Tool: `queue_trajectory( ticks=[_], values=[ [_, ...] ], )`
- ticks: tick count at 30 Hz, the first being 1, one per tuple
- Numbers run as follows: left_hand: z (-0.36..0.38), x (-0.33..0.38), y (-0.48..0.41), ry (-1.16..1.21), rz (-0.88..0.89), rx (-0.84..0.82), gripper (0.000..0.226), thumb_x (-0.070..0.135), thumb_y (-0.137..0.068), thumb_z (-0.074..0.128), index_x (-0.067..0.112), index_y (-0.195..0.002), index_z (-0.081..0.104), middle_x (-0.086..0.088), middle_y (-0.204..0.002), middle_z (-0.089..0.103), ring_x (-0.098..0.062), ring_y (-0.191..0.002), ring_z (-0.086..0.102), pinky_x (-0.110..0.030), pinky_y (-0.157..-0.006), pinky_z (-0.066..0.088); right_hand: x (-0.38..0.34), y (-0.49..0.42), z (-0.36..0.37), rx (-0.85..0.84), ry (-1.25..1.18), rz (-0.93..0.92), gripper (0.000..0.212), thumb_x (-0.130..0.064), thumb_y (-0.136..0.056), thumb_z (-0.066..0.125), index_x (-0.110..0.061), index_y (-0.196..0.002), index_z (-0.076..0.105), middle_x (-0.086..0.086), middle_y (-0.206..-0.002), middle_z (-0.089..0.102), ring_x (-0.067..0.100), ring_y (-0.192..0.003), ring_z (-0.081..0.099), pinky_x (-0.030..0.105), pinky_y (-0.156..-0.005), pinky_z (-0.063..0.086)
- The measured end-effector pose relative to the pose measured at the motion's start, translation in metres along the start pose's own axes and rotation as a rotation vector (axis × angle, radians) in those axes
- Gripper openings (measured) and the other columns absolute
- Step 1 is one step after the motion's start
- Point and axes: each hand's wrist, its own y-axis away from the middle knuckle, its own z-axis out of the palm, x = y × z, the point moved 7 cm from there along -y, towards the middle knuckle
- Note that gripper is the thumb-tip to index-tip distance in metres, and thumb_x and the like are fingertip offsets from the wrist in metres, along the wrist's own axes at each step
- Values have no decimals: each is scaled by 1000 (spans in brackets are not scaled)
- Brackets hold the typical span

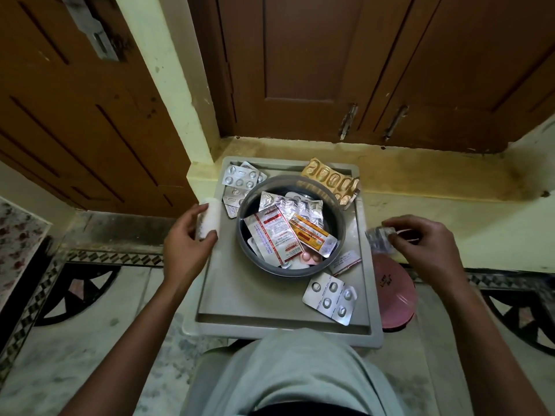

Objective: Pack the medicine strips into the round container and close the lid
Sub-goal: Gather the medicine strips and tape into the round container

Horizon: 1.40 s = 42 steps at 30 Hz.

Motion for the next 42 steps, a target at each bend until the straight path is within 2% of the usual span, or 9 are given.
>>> queue_trajectory(
  ticks=[4,8,18,28,32,34,37,40,42],
  values=[
    [0,34,4,108,63,-4,50,-1,-77,65,24,-120,57,0,-143,43,-19,-118,50,-33,-87,52,-35,-4,10,219,17,-282,17,-2,-80,65,-7,-96,66,5,-90,64,7,-71,59,6,-66,49],
    [34,75,4,31,190,-156,47,3,-77,66,22,-119,59,1,-144,42,-14,-125,42,-29,-93,46,-58,-7,69,33,269,-568,11,-7,-80,66,-4,-91,67,13,-92,69,19,-74,65,25,-66,55],
    [113,104,-18,-571,585,-445,52,2,-79,62,25,-125,55,6,-142,46,-20,-125,47,-35,-97,43,-59,-6,101,-240,439,-520,17,-12,-77,68,-9,-93,71,10,-99,67,28,-88,61,36,-71,51],
    [118,100,-33,-567,677,-584,44,1,-78,65,20,-118,60,-3,-137,52,-25,-123,50,-41,-98,45,-61,0,97,-292,362,-537,15,-11,-81,63,-14,-93,72,6,-91,74,22,-76,67,29,-69,51],
    [91,98,-20,-398,707,-321,36,3,-84,57,17,-117,61,-5,-132,56,-22,-123,49,-38,-100,44,-44,-5,52,-3,103,-369,15,-5,-79,67,-9,-93,71,3,-88,72,10,-71,63,10,-68,49],
    [65,82,-19,-239,558,-103,35,1,-85,55,14,-117,61,-5,-127,60,-19,-119,52,-31,-99,42,-13,-9,37,53,120,-193,17,-4,-80,66,-11,-94,72,5,-91,73,12,-73,64,21,-71,54],
    [37,46,-19,-158,370,77,35,2,-86,53,12,-118,60,-8,-127,59,-20,-118,53,-34,-99,43,18,-3,47,-143,266,-37,29,-12,-75,73,-17,-103,69,7,-107,71,18,-88,65,27,-76,48],
    [29,24,-14,-212,318,91,35,4,-87,52,9,-122,57,-12,-129,56,-24,-119,51,-29,-97,39,14,9,72,-307,417,-133,57,-20,-68,79,-19,-121,59,5,-120,65,24,-110,53,32,-82,44],
    [30,15,-9,-254,308,73,36,4,-87,52,10,-123,56,-12,-129,56,-25,-119,51,-28,-95,37,12,9,78,-303,455,-164,53,-20,-70,77,-22,-120,60,3,-114,66,25,-107,51,36,-79,45]
  ],
)
